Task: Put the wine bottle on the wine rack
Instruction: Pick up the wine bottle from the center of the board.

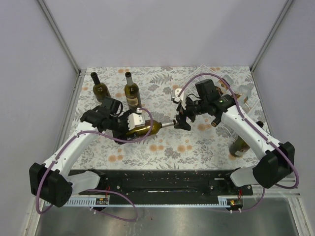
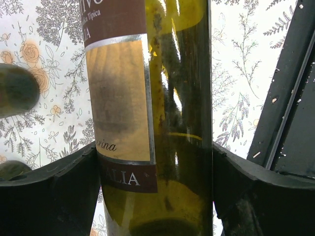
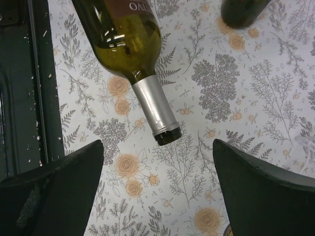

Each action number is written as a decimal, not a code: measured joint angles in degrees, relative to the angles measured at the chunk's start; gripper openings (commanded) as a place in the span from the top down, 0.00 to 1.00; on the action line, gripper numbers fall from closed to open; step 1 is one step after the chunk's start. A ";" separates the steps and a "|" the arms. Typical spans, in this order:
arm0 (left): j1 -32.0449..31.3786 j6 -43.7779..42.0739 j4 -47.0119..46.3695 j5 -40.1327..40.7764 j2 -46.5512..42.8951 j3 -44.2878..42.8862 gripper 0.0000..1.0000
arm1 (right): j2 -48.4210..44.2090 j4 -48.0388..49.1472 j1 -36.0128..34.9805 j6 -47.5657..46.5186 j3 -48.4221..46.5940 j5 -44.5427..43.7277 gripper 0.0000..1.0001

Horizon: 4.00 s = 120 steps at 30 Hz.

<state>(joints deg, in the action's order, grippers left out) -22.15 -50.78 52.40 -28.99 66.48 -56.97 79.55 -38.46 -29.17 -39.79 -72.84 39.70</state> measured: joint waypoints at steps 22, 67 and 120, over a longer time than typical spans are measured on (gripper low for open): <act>-4.72 -0.76 6.08 0.79 1.11 -8.92 1.00 | 9.03 -8.92 -8.24 -7.76 -8.33 -4.57 0.01; -5.22 0.42 7.19 0.55 1.90 -10.03 0.79 | 12.68 -5.31 -11.56 -7.72 -4.70 -4.07 1.00; 0.79 25.64 -13.40 0.02 -4.61 -18.93 0.01 | -6.67 -15.65 -6.84 6.34 1.55 -15.32 1.00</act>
<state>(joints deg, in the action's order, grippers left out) -21.37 -25.15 39.00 -28.97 61.87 -75.90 72.88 -54.11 -36.01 -33.45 -71.29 24.38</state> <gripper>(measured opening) 0.988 0.426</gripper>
